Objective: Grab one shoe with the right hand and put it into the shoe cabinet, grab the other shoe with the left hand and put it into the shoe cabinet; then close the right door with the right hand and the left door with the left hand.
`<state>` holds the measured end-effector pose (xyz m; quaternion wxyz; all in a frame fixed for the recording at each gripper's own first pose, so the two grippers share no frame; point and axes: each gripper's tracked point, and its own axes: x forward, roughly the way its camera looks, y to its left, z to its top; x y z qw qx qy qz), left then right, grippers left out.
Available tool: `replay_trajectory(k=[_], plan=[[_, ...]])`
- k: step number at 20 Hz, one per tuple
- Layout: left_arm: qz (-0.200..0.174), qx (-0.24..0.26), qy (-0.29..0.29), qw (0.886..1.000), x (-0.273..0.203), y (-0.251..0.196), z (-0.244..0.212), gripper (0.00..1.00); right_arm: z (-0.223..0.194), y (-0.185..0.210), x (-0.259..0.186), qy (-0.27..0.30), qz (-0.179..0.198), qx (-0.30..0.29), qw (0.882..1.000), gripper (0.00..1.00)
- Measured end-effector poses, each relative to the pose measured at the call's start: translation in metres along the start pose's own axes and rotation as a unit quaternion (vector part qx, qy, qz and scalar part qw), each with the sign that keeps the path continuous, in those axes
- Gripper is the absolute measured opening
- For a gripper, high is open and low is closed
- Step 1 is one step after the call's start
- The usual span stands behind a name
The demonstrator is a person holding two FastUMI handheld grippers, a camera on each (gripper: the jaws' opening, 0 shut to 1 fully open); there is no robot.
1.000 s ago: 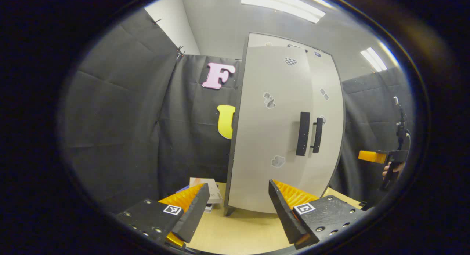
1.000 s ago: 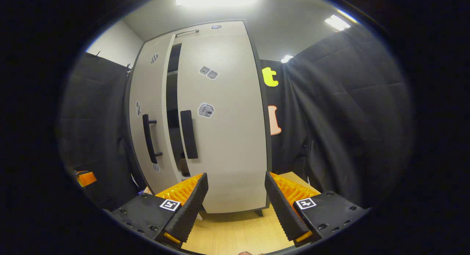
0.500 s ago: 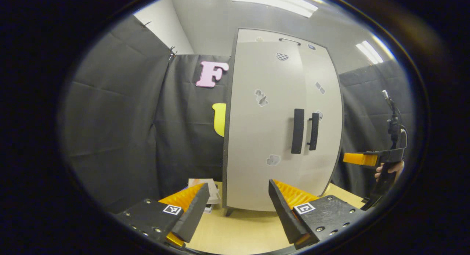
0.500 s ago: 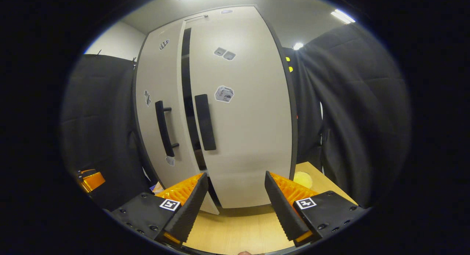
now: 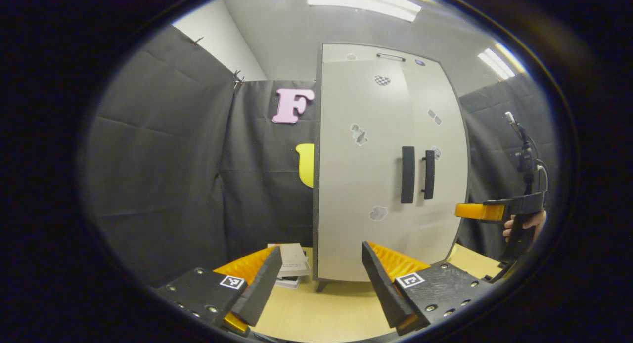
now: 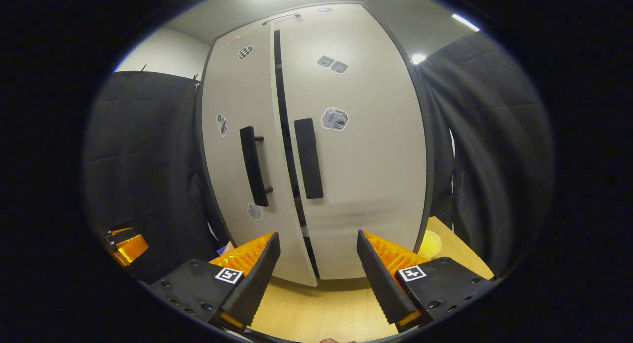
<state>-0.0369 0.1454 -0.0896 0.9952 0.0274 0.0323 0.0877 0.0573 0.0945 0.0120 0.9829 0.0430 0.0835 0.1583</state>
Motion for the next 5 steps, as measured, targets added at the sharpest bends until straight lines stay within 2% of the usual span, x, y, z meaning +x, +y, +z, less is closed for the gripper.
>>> replay_trajectory(k=[4,5], plan=[[-0.001,-0.017,-0.009,1.0,-0.0037,-0.0017,0.003,0.94,0.0012,-0.0009,0.0033,-0.003,-0.002,-0.004,1.0,0.98],[-0.003,-0.019,-0.012,1.0,-0.0026,-0.0035,0.0044,1.0,0.0017,-0.0005,0.0042,-0.002,-0.001,-0.004,1.0,0.92]])
